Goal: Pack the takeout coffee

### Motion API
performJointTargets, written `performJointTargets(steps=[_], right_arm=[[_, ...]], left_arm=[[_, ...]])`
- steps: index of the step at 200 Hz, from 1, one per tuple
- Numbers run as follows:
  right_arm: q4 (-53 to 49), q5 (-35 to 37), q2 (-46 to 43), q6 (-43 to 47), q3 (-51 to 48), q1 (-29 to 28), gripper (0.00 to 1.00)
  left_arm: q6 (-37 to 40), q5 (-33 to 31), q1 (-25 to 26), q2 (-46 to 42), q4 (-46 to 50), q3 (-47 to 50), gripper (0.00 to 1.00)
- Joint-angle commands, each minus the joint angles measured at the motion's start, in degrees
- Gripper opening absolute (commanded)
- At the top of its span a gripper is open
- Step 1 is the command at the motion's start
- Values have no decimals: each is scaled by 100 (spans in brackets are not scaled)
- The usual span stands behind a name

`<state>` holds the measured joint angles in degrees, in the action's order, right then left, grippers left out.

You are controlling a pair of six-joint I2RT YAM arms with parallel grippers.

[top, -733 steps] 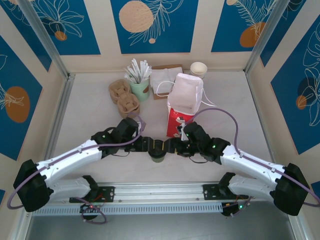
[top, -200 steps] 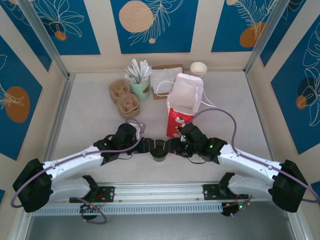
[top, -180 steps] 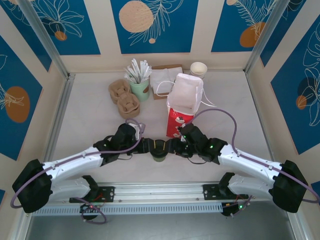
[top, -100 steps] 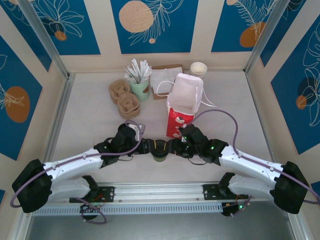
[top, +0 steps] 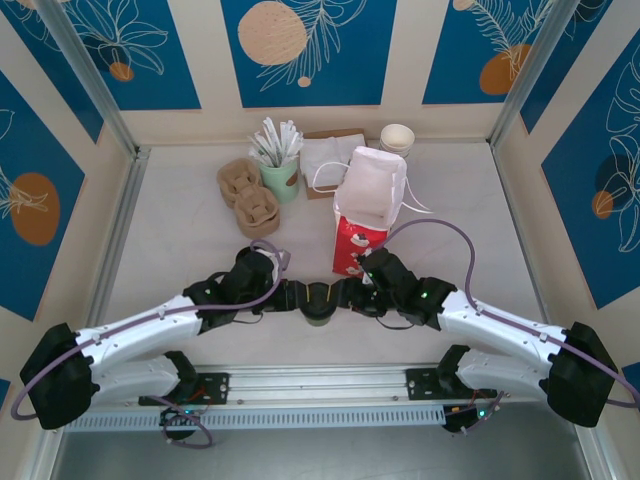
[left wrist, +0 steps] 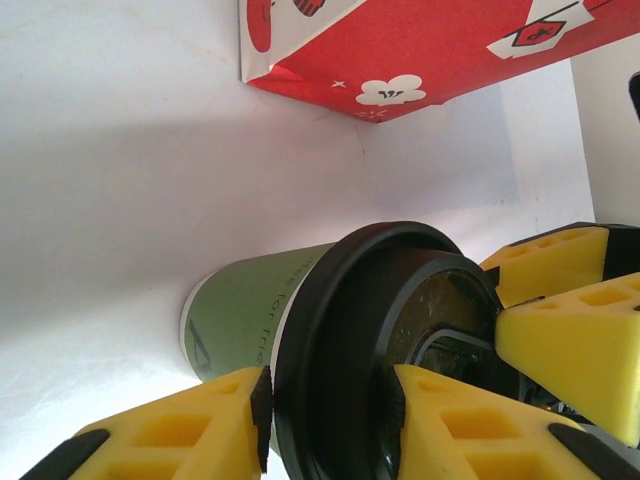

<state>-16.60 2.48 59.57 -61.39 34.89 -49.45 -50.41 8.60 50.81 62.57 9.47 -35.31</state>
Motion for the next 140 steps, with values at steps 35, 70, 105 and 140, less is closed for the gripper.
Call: performJointTargets(steps=[35, 70, 105, 140], right_arm=[[-740, -115, 95, -83, 198, -21, 56], [-833, -169, 134, -31, 391, 28, 59], [-880, -306, 102, -101, 484, 45, 59], [-1006, -425, -16, -230, 513, 27, 62]], left_arm=[[263, -289, 57, 186, 964, -304, 38], [324, -479, 57, 134, 1299, -572, 39], [435, -736, 44, -116, 1658, -828, 39], [531, -948, -14, -386, 2072, -1012, 41]])
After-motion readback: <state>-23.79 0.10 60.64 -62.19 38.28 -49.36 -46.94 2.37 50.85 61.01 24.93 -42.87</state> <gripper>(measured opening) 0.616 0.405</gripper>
